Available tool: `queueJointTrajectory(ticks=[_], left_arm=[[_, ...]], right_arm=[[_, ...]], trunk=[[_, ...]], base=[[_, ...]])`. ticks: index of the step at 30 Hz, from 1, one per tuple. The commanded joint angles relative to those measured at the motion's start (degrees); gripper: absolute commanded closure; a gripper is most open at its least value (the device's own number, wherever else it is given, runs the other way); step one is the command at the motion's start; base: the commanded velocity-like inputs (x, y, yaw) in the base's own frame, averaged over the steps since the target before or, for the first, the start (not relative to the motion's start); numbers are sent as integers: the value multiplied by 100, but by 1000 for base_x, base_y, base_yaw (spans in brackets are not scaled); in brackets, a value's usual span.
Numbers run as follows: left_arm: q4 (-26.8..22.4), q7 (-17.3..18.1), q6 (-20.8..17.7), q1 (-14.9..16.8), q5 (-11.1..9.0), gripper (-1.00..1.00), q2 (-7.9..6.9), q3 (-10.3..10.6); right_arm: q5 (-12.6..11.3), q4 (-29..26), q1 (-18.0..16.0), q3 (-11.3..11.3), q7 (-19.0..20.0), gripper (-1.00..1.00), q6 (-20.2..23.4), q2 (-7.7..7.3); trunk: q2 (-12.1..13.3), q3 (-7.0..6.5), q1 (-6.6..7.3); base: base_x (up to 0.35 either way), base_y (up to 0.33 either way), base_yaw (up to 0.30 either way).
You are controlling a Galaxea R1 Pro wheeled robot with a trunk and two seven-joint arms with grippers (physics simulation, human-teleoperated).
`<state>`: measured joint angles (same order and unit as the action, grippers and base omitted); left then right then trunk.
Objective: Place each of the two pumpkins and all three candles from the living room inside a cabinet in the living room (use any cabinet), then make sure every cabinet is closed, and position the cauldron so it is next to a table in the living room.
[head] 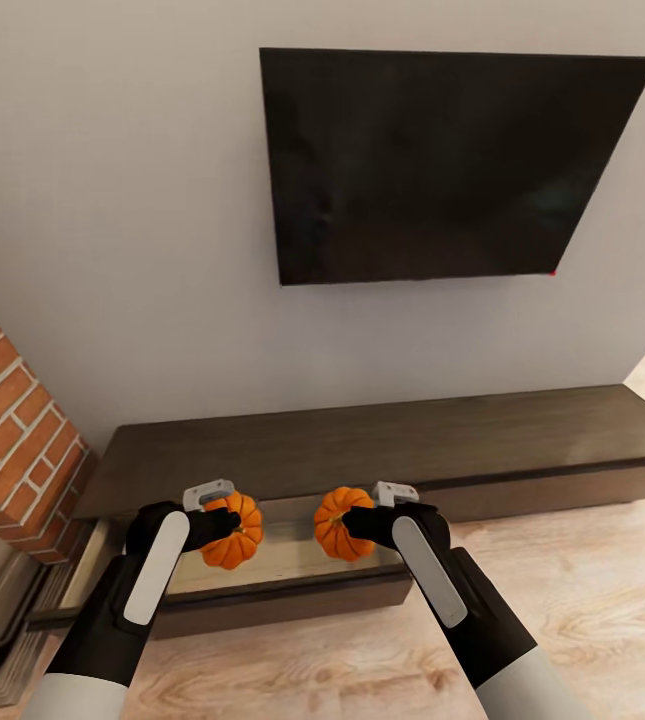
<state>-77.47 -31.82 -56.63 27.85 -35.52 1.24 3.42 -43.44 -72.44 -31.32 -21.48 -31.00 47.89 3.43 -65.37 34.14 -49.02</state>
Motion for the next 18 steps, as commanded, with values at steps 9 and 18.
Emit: queueJointTrajectory(ticks=[9,18], left_arm=[[-5,-62,-6,3,-63,100,-1,7],[-2,-62,-6,3,-61,100,2,11]], right_arm=[[-60,-7,-5,-14,-63,100,-7,0],[-61,-6,-5,-6,-55,100,-7,0]], trunk=[[-4,5,-2],[-4,5,-2]], base=[[150,109,122],[35,10,63]])
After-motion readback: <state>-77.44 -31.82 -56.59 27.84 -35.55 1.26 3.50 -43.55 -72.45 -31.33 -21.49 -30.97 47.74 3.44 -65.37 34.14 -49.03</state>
